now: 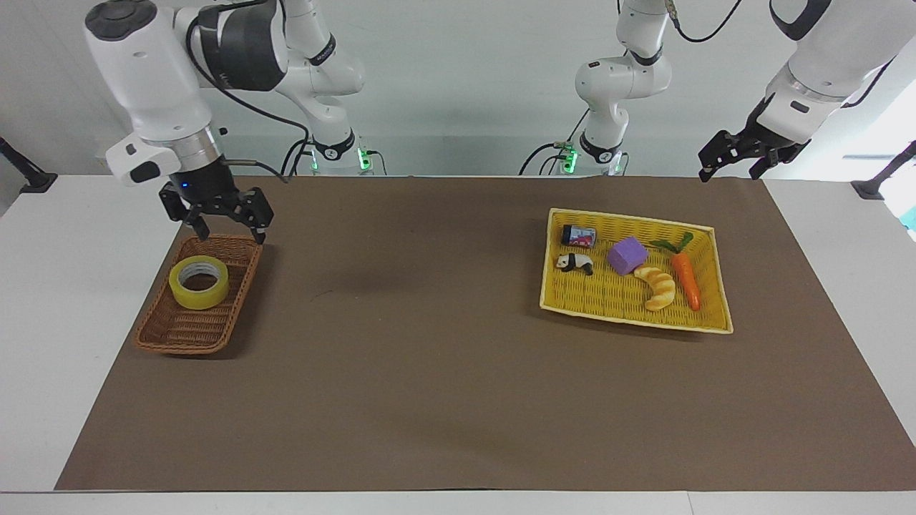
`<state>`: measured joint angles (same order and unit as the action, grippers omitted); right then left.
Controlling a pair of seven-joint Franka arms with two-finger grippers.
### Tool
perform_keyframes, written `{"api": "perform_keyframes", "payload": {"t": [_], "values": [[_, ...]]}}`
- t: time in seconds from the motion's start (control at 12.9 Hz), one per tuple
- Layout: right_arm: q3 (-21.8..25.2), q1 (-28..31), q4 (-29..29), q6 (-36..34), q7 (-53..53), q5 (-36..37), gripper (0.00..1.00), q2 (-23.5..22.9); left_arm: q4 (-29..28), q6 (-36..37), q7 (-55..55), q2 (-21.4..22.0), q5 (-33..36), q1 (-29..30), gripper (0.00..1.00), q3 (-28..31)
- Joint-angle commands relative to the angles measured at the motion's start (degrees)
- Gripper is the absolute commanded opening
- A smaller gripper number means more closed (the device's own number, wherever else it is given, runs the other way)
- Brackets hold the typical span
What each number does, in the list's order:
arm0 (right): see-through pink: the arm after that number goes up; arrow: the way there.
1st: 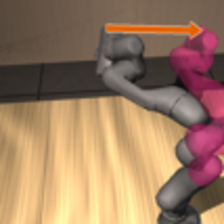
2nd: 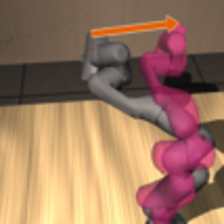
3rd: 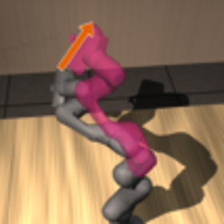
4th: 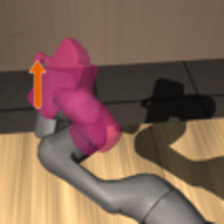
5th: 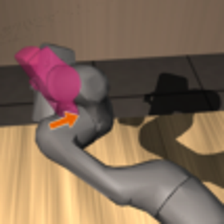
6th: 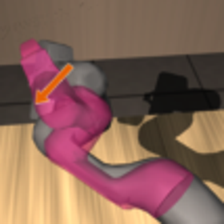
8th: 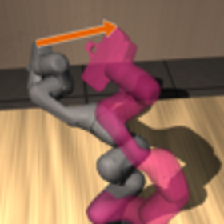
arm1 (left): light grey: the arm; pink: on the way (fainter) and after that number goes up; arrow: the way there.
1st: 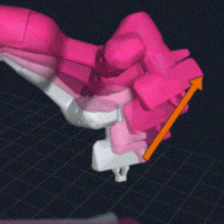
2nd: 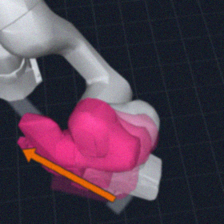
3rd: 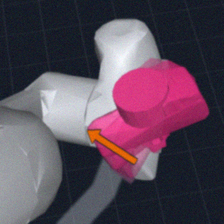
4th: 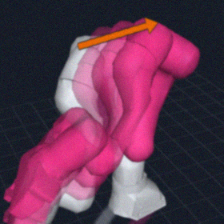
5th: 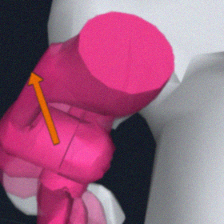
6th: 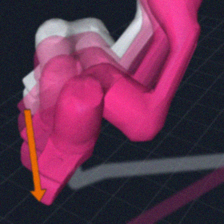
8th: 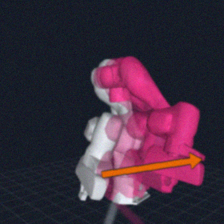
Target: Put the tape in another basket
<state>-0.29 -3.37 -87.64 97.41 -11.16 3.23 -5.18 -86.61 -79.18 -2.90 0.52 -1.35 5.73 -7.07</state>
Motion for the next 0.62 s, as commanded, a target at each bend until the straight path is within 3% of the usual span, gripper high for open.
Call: {"api": "perform_keyframes", "payload": {"t": [0.0,0.23,0.54], "values": [[0.0,-1.0,-0.7,-3.0,-2.9,1.3,1.0,3.7,0.2,0.7,0.3,0.3,0.9,0.6,1.0,-0.4],[0.5,-1.0,0.8,-9.7,-2.6,1.4,1.0,8.7,0.2,0.7,0.3,0.3,0.9,0.6,1.0,-0.4],[1.3,0.8,-3.2,-11.2,-2.1,-2.8,1.0,11.3,0.2,0.7,0.3,0.3,0.9,0.6,1.0,-0.4]]}}
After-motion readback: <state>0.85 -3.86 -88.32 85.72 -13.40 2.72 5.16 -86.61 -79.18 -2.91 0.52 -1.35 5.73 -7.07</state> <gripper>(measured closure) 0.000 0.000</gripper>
